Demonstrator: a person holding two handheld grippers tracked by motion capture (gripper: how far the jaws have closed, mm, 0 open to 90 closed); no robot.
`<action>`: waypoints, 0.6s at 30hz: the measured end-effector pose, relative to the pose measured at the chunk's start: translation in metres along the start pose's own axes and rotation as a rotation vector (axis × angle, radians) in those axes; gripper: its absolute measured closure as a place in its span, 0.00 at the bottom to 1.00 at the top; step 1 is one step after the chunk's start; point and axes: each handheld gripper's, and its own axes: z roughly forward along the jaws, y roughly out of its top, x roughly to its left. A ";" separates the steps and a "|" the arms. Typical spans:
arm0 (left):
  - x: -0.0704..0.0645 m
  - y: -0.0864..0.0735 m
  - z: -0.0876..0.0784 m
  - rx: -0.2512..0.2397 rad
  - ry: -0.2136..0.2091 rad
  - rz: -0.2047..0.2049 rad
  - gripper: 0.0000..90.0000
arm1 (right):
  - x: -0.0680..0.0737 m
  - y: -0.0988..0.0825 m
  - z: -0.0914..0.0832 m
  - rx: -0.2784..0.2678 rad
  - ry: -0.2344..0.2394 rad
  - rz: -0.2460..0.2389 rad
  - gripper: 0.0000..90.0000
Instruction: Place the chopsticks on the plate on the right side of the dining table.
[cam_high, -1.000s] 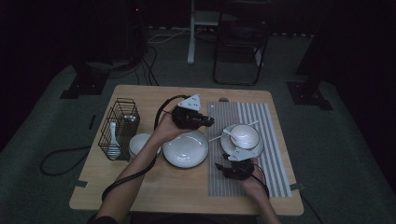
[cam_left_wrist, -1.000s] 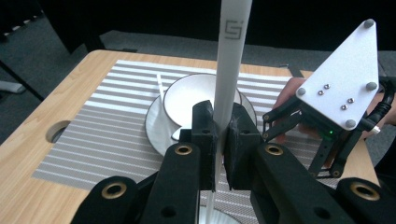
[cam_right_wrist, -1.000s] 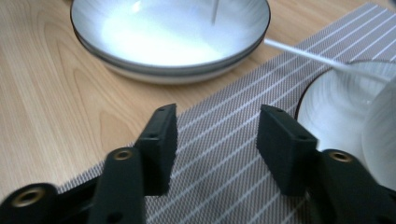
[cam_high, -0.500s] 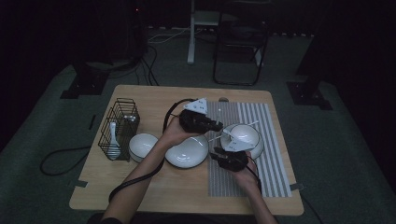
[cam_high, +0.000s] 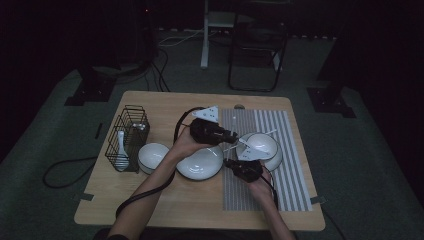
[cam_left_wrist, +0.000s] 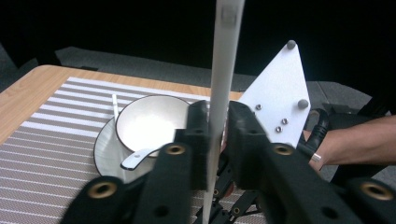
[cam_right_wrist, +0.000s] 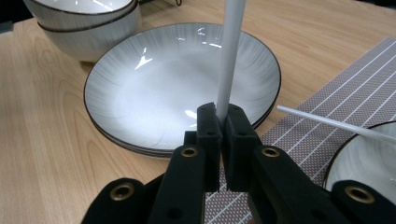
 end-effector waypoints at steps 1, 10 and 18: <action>0.000 -0.002 0.001 0.002 -0.002 -0.006 0.85 | 0.000 0.000 -0.001 -0.002 -0.005 0.001 0.97; 0.004 -0.029 0.019 0.051 -0.008 -0.045 0.87 | -0.003 0.001 -0.006 -0.024 -0.016 0.036 0.97; 0.007 -0.045 0.031 0.072 -0.016 -0.074 0.92 | -0.003 0.001 -0.006 -0.027 -0.012 0.051 0.97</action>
